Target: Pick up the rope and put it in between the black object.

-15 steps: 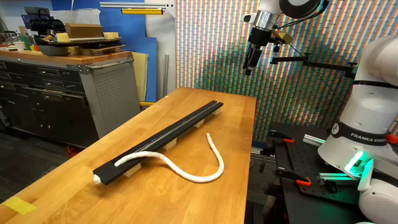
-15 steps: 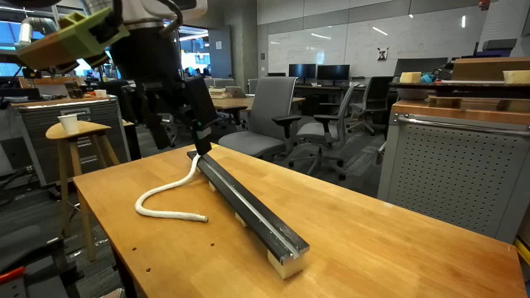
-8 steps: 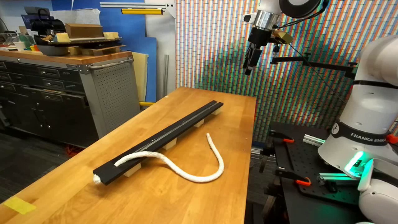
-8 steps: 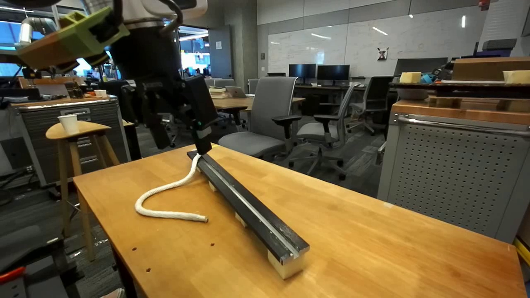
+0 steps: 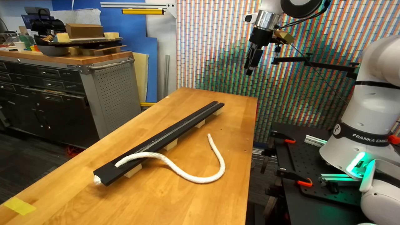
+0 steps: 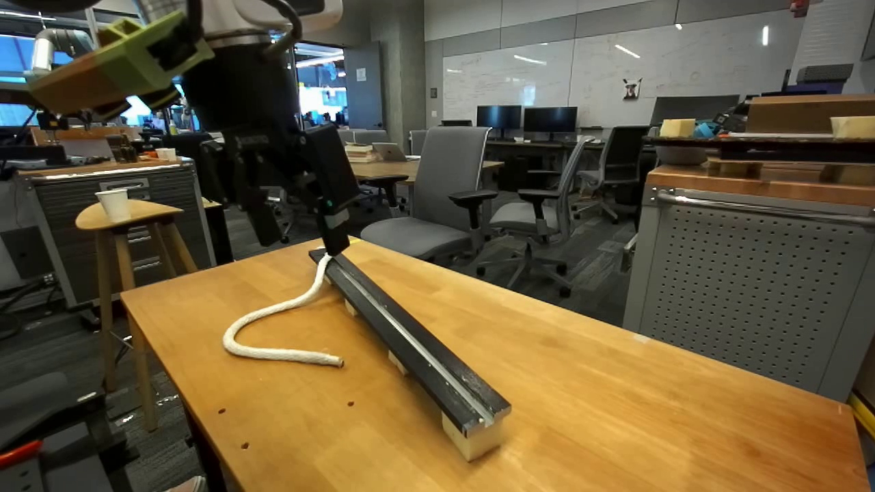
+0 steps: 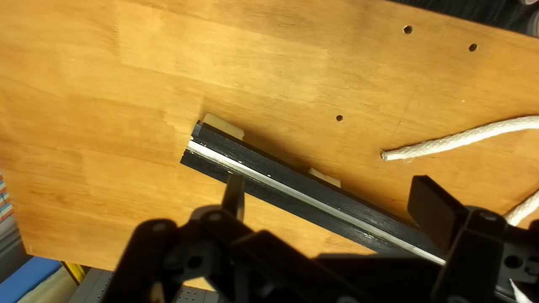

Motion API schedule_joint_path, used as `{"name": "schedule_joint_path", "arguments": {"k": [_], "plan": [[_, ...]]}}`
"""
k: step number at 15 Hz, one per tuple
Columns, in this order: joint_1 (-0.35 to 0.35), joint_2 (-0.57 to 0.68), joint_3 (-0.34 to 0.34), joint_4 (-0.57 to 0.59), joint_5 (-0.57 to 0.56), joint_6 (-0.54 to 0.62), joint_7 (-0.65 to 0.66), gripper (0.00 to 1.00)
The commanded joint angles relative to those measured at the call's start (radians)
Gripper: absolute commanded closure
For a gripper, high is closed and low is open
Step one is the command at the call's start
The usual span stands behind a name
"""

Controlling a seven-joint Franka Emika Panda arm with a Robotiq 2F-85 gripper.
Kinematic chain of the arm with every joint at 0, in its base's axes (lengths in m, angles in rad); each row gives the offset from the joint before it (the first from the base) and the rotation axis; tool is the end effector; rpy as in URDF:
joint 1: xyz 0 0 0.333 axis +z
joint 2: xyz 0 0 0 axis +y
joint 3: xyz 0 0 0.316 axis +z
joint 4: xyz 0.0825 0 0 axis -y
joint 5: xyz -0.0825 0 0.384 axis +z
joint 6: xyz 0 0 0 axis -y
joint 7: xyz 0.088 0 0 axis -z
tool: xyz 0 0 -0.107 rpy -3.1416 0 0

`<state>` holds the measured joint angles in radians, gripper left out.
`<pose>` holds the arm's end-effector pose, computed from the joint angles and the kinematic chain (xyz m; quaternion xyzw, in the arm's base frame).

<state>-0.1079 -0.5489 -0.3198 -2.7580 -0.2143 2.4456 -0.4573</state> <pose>0.3443 -0.1493 0.3903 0.9885 0.1020 0.1039 0.0413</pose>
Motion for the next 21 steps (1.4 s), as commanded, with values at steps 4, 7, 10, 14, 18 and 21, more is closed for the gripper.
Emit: {"name": "schedule_joint_path", "arguments": {"k": [4, 7, 10, 14, 18, 21], "plan": [[-0.014, 0.001, 0.016, 0.001, 0.013, -0.002, -0.009, 0.00], [0.008, 0.013, 0.015, 0.016, 0.031, -0.022, -0.028, 0.00], [0.019, 0.028, 0.039, 0.024, 0.026, -0.036, -0.024, 0.00], [0.041, 0.066, 0.075, 0.042, 0.025, -0.071, -0.010, 0.00], [0.015, 0.138, 0.162, 0.068, 0.019, -0.055, 0.197, 0.00], [0.014, 0.205, 0.217, 0.090, 0.021, -0.049, 0.355, 0.00]]}}
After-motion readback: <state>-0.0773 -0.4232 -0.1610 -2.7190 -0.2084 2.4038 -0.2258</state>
